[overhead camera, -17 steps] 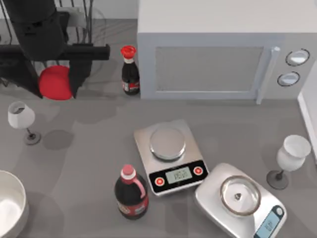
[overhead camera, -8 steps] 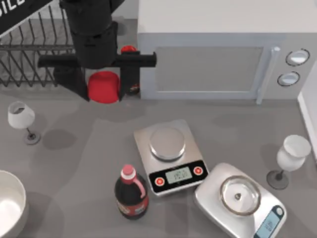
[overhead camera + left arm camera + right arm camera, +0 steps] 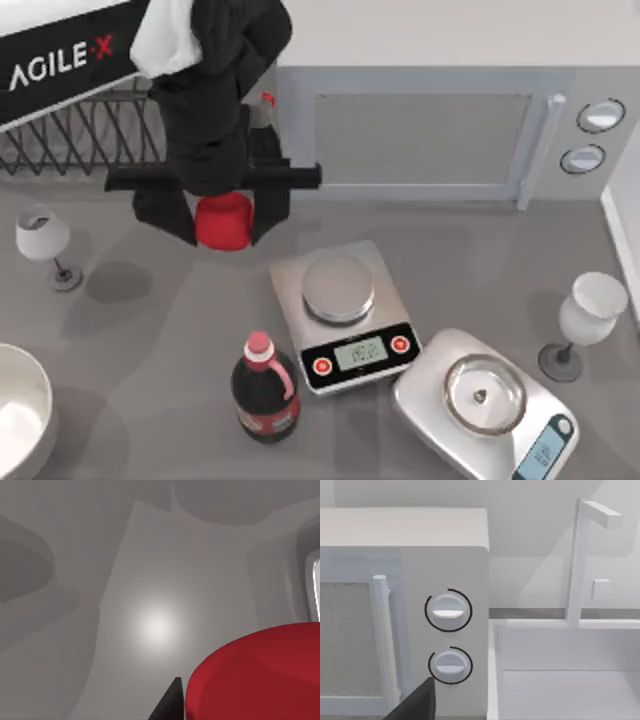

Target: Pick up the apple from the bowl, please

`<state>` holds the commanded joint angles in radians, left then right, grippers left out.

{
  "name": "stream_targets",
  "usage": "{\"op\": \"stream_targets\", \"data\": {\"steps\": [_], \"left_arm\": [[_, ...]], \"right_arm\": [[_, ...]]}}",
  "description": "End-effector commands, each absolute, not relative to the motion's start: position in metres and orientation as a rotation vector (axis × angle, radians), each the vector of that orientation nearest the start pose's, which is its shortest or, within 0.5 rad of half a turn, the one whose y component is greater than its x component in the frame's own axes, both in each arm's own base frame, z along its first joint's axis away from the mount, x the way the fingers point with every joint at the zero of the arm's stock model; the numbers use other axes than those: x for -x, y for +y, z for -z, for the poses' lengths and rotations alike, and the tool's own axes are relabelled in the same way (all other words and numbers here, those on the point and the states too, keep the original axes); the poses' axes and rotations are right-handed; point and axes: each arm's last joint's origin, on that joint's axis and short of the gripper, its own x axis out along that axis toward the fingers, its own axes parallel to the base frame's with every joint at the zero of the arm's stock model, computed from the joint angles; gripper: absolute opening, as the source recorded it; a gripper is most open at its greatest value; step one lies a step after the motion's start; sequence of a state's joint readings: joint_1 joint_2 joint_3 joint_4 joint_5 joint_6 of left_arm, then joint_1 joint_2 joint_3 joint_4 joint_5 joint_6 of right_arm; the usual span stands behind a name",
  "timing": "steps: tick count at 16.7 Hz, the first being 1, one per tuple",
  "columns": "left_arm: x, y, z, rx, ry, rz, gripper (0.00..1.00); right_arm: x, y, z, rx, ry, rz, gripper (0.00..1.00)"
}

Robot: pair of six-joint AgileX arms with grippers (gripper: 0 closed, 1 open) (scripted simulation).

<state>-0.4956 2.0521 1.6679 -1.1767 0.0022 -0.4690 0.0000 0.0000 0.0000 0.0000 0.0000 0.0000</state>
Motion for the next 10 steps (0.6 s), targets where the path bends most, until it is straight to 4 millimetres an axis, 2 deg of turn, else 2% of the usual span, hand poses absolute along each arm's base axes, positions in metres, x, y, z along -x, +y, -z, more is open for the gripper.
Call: {"op": "stream_targets", "data": {"steps": [2,4,8,10], "left_arm": [[-0.351,-0.185,-0.175,-0.012,1.564,0.017,0.00],[-0.348,-0.184,-0.161,-0.015,1.570,0.016,0.00],[-0.348,-0.184,-0.159,-0.016,1.571,0.016,0.00],[-0.348,-0.184,-0.159,-0.016,1.571,0.016,0.15]], "right_arm": [[-0.106,-0.001,-0.160,0.000,0.000,0.000,1.00],[-0.106,-0.001,-0.160,0.000,0.000,0.000,1.00],[-0.106,-0.001,-0.160,0.000,0.000,0.000,1.00],[-0.106,-0.001,-0.160,0.000,0.000,0.000,1.00]]}}
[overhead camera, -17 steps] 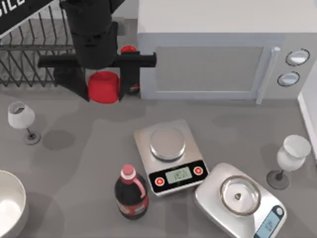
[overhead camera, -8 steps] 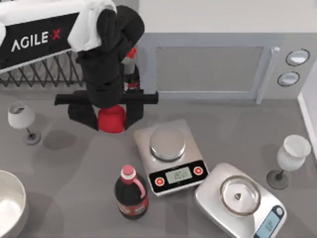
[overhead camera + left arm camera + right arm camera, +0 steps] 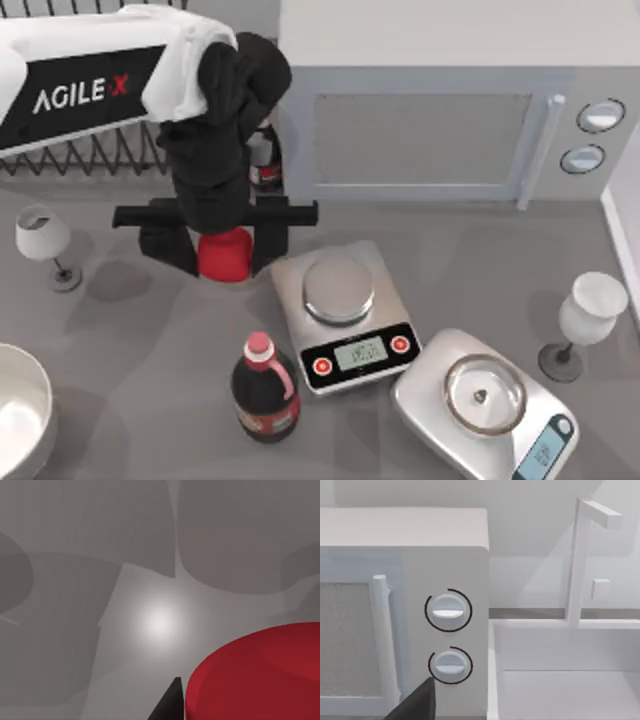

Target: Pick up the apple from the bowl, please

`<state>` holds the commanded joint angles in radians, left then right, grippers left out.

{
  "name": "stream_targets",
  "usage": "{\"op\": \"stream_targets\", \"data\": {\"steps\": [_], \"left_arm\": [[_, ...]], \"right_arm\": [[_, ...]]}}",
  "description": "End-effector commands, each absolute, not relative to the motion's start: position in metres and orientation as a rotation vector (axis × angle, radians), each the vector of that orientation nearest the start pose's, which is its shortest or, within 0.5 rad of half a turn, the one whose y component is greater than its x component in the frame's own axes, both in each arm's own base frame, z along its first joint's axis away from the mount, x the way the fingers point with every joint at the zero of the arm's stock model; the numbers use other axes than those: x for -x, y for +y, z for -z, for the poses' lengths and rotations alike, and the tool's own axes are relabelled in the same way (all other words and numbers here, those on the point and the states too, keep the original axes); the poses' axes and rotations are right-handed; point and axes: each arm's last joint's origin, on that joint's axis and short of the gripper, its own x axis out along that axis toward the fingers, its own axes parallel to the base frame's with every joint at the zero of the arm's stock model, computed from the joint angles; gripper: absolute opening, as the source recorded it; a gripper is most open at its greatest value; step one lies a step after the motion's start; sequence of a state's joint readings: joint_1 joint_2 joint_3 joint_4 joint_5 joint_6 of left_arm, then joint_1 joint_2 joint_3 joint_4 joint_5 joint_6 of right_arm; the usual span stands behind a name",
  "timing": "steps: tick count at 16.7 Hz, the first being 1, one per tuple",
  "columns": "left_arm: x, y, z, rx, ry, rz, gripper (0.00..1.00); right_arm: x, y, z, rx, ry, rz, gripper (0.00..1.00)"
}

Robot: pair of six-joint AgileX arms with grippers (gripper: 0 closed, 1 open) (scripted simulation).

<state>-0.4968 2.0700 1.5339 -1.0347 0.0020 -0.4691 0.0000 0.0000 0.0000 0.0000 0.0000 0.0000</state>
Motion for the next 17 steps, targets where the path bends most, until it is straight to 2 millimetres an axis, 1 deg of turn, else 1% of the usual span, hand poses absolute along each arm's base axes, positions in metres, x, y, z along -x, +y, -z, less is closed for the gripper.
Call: {"op": "stream_targets", "data": {"steps": [11,12,17], "left_arm": [[-0.3477,-0.1843,-0.1590,-0.016,1.571,0.016,0.98],[-0.3477,-0.1843,-0.1590,-0.016,1.571,0.016,1.00],[-0.3477,-0.1843,-0.1590,-0.016,1.571,0.016,1.00]], "right_arm": [[-0.1057,-0.0012,-0.1600,0.000,0.000,0.000,1.00],[-0.1057,-0.0012,-0.1600,0.000,0.000,0.000,1.00],[-0.1057,-0.0012,-0.1600,0.000,0.000,0.000,1.00]]}}
